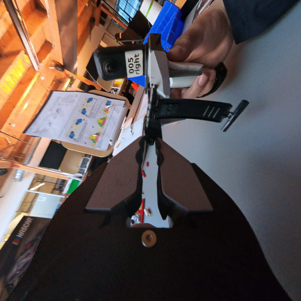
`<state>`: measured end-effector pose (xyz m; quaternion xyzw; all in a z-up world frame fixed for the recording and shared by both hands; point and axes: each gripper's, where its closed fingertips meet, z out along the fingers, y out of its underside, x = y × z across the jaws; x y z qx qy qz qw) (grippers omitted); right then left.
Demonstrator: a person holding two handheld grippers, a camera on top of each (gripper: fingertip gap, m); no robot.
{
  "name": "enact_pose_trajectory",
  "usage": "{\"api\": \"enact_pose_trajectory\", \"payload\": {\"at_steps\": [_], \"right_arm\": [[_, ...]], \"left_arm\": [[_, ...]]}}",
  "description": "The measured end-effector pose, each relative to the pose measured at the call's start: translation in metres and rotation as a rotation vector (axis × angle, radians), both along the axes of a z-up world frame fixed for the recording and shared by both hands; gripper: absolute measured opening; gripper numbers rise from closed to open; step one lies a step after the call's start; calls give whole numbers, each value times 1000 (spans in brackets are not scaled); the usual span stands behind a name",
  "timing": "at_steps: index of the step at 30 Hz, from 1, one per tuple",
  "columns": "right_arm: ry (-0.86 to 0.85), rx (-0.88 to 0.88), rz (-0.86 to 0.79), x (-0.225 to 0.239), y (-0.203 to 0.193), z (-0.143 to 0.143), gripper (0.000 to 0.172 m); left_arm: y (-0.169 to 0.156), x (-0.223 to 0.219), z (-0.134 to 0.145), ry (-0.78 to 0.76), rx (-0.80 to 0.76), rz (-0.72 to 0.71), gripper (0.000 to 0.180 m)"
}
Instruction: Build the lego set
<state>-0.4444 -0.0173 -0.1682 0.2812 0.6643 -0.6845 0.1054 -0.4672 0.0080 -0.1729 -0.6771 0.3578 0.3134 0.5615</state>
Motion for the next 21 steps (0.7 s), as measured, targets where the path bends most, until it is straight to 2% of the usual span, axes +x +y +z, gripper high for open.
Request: {"api": "enact_pose_trajectory", "payload": {"at_steps": [7,11,13,14,18,21], "right_arm": [[9,-34,14,2,0,0,51],[106,151,-42,-1,0,-15,48],[184,285,-90,-5,1,-24,38],[227,338,-103,-5,1,-27,28],[345,411,-194,-10,3,-17,25],[426,485,-249,-13,8,-13,25]], "left_arm": [[5,4,6,131,59,1,10],[7,2,-2,69,39,-12,9],[7,2,-5,-25,32,-31,13],[5,0,-5,-91,14,-40,15],[-4,-7,-10,-347,-108,-100,11],[-6,-8,-14,-545,-194,-121,20]]}}
